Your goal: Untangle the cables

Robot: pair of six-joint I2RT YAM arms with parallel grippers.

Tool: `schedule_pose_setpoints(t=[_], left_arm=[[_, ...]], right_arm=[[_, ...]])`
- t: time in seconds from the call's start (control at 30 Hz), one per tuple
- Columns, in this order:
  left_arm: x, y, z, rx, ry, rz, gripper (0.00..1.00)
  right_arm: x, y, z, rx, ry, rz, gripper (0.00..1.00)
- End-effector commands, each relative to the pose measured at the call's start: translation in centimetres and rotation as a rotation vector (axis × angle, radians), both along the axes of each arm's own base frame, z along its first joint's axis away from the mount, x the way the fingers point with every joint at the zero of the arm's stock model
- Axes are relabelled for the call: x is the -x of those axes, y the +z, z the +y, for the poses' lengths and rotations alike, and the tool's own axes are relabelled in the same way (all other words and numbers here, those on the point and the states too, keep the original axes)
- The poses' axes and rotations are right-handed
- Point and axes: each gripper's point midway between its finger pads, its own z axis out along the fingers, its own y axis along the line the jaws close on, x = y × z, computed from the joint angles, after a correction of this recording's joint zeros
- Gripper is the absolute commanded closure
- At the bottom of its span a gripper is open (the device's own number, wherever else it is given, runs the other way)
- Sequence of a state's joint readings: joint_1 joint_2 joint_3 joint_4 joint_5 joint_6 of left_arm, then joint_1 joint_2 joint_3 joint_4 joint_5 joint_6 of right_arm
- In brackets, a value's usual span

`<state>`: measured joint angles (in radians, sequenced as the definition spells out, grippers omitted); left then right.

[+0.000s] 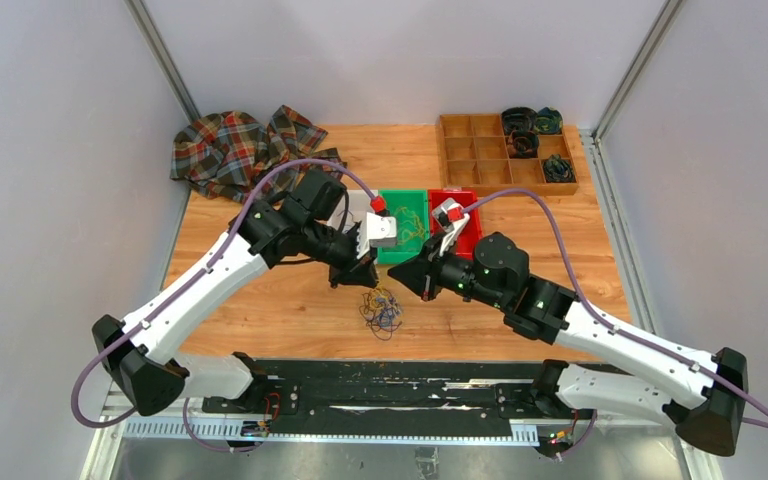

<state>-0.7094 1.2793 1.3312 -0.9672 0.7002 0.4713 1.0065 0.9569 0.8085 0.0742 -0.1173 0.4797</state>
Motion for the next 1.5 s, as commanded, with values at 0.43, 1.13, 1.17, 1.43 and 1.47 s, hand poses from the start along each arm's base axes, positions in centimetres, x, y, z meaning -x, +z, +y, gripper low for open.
schedule_pose_setpoints(t=[0.43, 1.13, 1.17, 1.43, 1.47], left_arm=[[-0.2, 3.3, 0.7, 0.051, 0.019, -0.137, 0.99], [2.1, 7.9, 0.0, 0.163, -0.048, -0.079, 0.99], [2.3, 8.1, -0.1, 0.169, -0.052, -0.073, 0.99], [2.8, 10.5, -0.4, 0.221, -0.058, -0.063, 0.99], [2.7, 10.8, -0.5, 0.226, -0.06, -0.068, 1.0]], right_arm=[[0.1, -1.3, -3.9, 0.051, -0.104, -0.099, 0.56], [-1.5, -1.0, 2.9, -0.026, -0.038, -0.199, 0.49], [-1.6, -1.2, 3.0, -0.024, -0.042, -0.197, 0.5], [-2.0, -5.4, 2.1, 0.025, -0.085, -0.157, 0.5], [-2.1, -6.1, 1.9, 0.039, -0.097, -0.156, 0.5]])
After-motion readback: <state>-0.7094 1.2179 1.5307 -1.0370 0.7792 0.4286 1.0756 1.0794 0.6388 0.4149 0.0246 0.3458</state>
